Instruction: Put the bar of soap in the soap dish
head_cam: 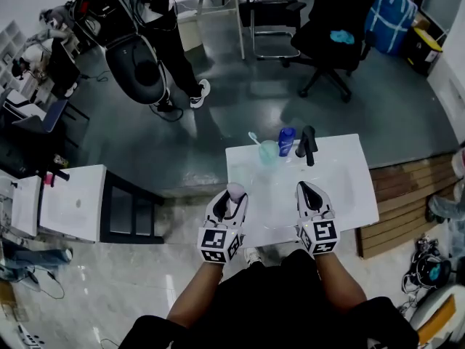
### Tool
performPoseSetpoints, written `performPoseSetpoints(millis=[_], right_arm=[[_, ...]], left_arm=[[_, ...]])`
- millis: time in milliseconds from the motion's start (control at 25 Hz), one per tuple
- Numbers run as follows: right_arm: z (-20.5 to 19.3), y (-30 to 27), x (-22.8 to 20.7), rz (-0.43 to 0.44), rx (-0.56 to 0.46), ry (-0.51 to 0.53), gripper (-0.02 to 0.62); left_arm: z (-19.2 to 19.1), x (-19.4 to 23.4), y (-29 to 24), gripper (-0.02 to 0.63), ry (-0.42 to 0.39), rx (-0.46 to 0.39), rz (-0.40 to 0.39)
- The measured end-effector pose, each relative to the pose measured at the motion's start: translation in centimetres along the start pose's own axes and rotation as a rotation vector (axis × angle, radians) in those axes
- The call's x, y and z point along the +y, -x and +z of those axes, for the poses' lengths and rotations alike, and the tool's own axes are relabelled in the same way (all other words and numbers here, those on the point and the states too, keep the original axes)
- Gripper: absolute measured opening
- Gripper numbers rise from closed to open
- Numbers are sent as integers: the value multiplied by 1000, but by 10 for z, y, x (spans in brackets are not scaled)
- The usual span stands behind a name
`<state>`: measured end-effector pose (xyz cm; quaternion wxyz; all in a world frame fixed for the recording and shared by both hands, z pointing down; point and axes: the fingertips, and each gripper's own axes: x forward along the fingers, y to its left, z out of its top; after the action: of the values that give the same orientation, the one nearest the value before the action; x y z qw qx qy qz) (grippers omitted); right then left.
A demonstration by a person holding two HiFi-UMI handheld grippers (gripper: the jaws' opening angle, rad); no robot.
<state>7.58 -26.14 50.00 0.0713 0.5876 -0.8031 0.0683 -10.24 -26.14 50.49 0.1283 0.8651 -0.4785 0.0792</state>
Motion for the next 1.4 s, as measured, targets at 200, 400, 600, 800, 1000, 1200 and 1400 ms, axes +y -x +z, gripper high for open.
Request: performPoseSetpoints(millis=[200,400,600,800,1000,1200,1400], right_arm=[[-13,-15,-6,33,29,-9,15],[-17,-34,-4,132,53,9,15],[-26,-45,1,220,87,28,15],[-38,-54,0,269,113,14,15],[-49,-62,-5,311,141,42,15],[-57,-73,-10,338,161,30,15],[-63,-79,-13,361,171,26,15]], left_arm=[[-9,1,-16,199,-5,31,17],[-22,9,-31,199,8,75,86],[-39,22,-50,199,24,183,206],[-53,42,-67,199,46,277,291],[-77,56,-84,199,120,389,324],[-100,68,-100,199,151,510,361],[-122,75,-110,199,183,593,381]])
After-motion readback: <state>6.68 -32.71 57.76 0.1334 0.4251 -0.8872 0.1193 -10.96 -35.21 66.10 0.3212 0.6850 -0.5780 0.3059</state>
